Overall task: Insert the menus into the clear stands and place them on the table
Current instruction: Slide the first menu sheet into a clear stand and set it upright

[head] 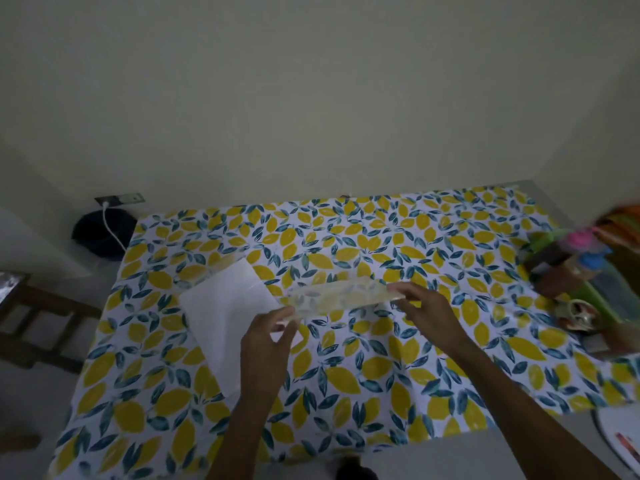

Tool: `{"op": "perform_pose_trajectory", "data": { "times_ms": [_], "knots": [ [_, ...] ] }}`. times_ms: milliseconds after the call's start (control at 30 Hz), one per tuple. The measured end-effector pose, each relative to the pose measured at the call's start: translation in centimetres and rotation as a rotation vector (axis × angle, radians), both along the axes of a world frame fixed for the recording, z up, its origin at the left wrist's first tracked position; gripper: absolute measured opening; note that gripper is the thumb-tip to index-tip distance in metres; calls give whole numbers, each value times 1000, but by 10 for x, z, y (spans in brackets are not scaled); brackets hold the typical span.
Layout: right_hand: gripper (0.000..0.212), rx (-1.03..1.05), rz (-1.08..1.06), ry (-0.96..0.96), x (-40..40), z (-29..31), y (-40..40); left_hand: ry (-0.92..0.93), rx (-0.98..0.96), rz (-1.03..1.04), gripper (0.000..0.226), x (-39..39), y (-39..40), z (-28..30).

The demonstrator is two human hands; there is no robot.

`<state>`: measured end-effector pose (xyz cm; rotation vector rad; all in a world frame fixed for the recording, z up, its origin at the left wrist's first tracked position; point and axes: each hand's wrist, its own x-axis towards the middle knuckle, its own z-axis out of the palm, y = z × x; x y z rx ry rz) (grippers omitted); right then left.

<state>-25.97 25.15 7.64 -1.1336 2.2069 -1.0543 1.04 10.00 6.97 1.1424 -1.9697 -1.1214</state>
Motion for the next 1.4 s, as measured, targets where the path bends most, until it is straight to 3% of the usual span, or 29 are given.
{"op": "perform_pose_trajectory", "data": {
  "times_ms": [300, 500, 700, 933, 1167, 1400],
  "knots": [
    [20, -136, -43, -43, -73, -12, -75, -33, -29, 138, 21, -80, -65, 29],
    [17, -187, -83, -79, -75, -25, -107, -68, 9, 265, 46, -110, -75, 10],
    [10, -120, -115, -44, -72, -52, -123, -127, 51, 288, 33, -120, -91, -17],
    [22, -70, -102, 10, -88, -73, -150, -154, 77, 241, 22, -138, -126, -10],
    [21, -68, -79, 16, -100, -74, -160, -288, 29, 194, 23, -149, -157, -16],
    [25, -55, -122, -9, -98, -83, -162, -266, 8, 153, 18, -148, -160, -21]
  ]
}}
